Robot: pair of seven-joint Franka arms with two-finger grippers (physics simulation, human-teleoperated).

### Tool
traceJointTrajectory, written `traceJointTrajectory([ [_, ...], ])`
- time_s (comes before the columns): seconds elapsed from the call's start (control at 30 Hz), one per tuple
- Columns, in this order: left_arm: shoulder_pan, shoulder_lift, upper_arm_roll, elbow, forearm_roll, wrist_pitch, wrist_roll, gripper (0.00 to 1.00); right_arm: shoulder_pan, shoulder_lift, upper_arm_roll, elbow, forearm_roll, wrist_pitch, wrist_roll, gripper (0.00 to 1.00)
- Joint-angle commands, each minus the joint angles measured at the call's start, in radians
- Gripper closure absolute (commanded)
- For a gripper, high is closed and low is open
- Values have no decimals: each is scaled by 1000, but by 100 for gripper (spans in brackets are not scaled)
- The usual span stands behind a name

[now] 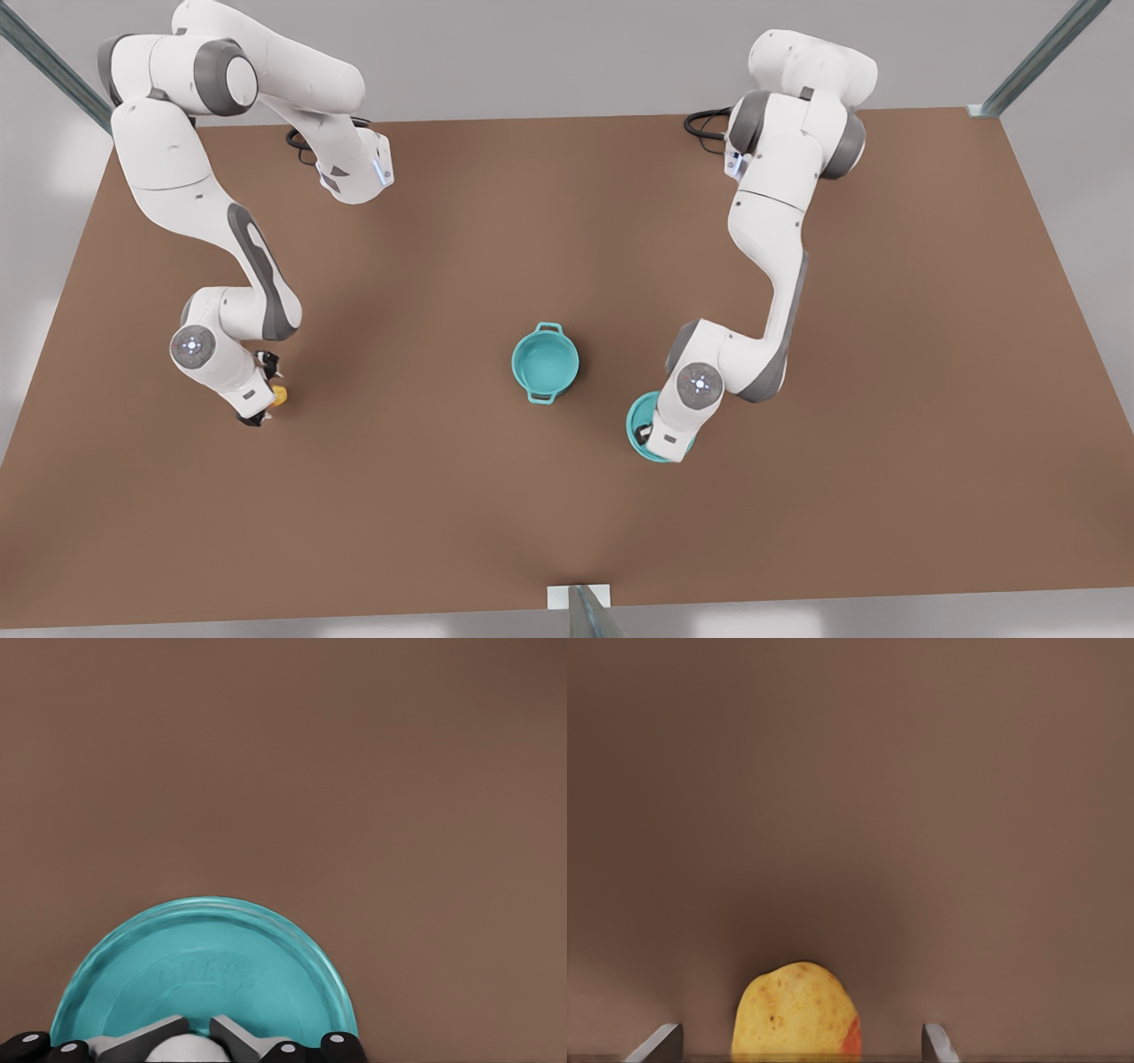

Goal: Open the pot lid and put the potato into the pot

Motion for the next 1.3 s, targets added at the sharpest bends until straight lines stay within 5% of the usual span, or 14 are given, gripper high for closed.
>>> traceJointTrajectory([
  [0.0,1,7,2,0,-29,71,387,85,-4,2,-2,-1,-3,15,-45,0],
  [0.03,1,4,16,0,-29,68,427,23,-4,9,-2,0,-1,16,-40,0],
  [0.07,-1,-1,18,0,-29,65,432,0,-4,9,-2,0,-1,16,-40,0],
  [0.27,25,-99,52,2,-33,-27,438,0,-4,9,-2,0,-4,15,-65,25],
  [0.37,225,-487,52,-42,-151,-690,760,0,-3,2,-2,0,-4,13,-85,37],
  [0.4,309,-616,52,-143,-157,-738,817,0,-3,2,-2,0,-4,13,-85,39],
  [0.43,315,-817,52,-419,-138,-510,823,0,-4,2,-2,0,-4,13,-88,44],
  [0.57,306,-808,44,-432,-118,-472,825,0,-4,4,-2,0,-4,13,-88,51],
  [0.83,306,-791,44,-431,-117,-463,825,0,6,-91,1,0,2,-65,-125,51],
  [1.03,306,-791,44,-429,-115,-463,825,0,17,-165,111,14,57,-186,-102,52],
  [1.27,302,-812,30,-383,-117,-466,832,0,192,-228,116,75,189,-364,26,52],
])
